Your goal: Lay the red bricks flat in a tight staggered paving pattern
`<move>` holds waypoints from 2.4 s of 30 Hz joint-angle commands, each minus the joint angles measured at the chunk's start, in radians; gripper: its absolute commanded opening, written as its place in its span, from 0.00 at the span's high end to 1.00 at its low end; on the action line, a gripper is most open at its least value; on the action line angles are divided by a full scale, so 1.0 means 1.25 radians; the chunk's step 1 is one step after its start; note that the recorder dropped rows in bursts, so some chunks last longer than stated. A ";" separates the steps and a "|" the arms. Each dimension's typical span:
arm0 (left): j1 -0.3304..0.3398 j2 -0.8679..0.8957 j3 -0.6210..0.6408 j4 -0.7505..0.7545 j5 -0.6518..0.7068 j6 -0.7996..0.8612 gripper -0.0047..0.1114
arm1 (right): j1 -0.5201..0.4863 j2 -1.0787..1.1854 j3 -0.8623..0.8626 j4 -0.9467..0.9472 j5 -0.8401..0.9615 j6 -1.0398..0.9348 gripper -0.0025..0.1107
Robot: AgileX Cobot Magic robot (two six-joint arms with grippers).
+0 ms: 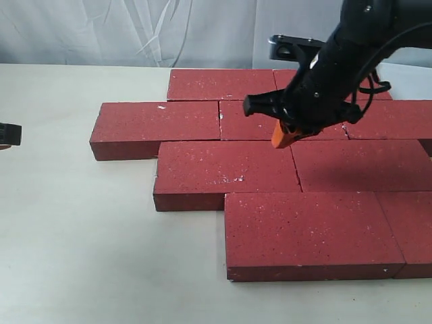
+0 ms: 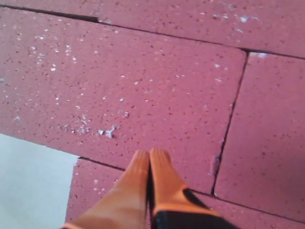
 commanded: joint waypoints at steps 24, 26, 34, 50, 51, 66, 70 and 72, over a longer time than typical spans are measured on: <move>-0.005 -0.003 0.004 0.001 -0.009 -0.004 0.96 | -0.291 -0.340 0.217 0.026 -0.017 -0.026 0.99; -0.005 -0.003 0.004 0.001 -0.009 -0.004 0.96 | -0.291 -0.372 0.234 0.008 -0.017 -0.026 0.99; -0.005 -0.003 0.004 0.001 -0.009 -0.004 0.96 | -0.291 -0.515 0.337 -0.049 -0.051 -0.026 0.99; -0.005 -0.003 0.004 0.001 -0.009 -0.004 0.96 | -0.291 -0.873 0.493 -0.114 -0.174 -0.026 0.99; -0.005 -0.003 0.004 0.001 -0.009 -0.004 0.96 | -0.291 -0.897 0.498 -0.123 -0.174 -0.026 0.99; -0.005 -0.003 0.004 0.001 -0.009 -0.004 0.96 | -0.291 -1.043 0.549 -0.182 -0.202 -0.026 0.99; -0.005 -0.003 0.004 0.001 -0.009 -0.004 0.96 | -0.291 -1.043 0.549 -0.171 -0.201 -0.026 0.99; -0.005 -0.003 0.004 0.001 -0.009 -0.004 0.96 | -0.291 -1.043 0.549 -0.167 -0.201 -0.026 0.99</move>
